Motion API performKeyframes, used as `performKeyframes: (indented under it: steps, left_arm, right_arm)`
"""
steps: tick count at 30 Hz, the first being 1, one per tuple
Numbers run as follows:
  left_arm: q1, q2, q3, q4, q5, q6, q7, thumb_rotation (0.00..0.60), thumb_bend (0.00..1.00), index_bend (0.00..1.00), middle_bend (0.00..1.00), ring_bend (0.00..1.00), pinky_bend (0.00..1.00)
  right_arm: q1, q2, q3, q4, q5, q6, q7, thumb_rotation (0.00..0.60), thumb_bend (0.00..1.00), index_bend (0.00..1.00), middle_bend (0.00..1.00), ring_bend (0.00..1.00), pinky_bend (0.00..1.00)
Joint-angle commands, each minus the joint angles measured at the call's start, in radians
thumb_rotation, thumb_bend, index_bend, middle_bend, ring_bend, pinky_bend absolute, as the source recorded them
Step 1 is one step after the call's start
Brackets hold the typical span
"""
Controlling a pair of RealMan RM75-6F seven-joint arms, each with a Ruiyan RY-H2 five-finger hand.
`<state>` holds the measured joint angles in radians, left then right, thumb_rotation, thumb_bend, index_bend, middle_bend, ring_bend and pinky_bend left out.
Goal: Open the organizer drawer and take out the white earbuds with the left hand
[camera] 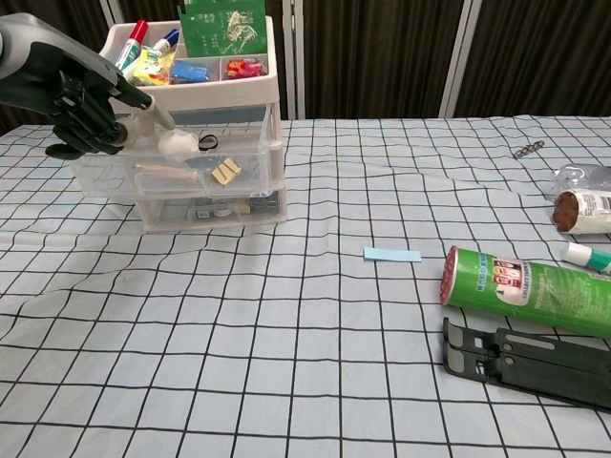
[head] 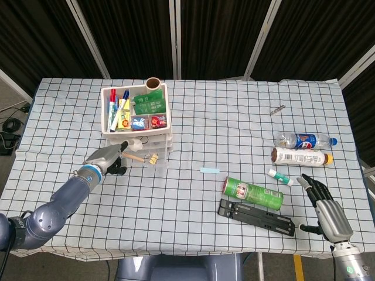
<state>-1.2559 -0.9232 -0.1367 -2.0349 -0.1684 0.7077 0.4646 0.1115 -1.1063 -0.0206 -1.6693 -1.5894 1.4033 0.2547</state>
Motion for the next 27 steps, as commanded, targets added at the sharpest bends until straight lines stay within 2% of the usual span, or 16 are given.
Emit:
performKeyframes:
  steps: [1,16,22,27]
  left_arm:
    - [-0.01,-0.001,0.01,0.006,-0.004,-0.005,-0.005,0.6,1.0,0.04,0.93,0.87,0.75]
    - [-0.062,-0.027,0.063,0.025,-0.022,-0.009,-0.021,0.6,1.0,0.04,0.93,0.87,0.75]
    - [-0.073,-0.021,0.077,0.021,-0.021,-0.017,-0.031,0.6,1.0,0.14,0.93,0.87,0.75]
    - [-0.074,-0.001,0.078,0.011,-0.011,-0.028,-0.048,0.6,1.0,0.27,0.93,0.87,0.75]
  right_arm:
    - [0.001,-0.001,-0.001,0.001,0.001,-0.003,0.003,0.6,0.11,0.0,0.0,0.0,0.0]
    - [0.0,0.005,0.001,0.001,0.003,0.0,0.015,0.6,0.11,0.0,0.0,0.0,0.0]
    - [-0.001,0.007,0.001,0.0,0.002,0.002,0.019,0.6,0.11,0.0,0.0,0.0,0.0]
    - [-0.001,0.007,0.0,0.0,0.0,0.004,0.02,0.6,0.11,0.0,0.0,0.0,0.0]
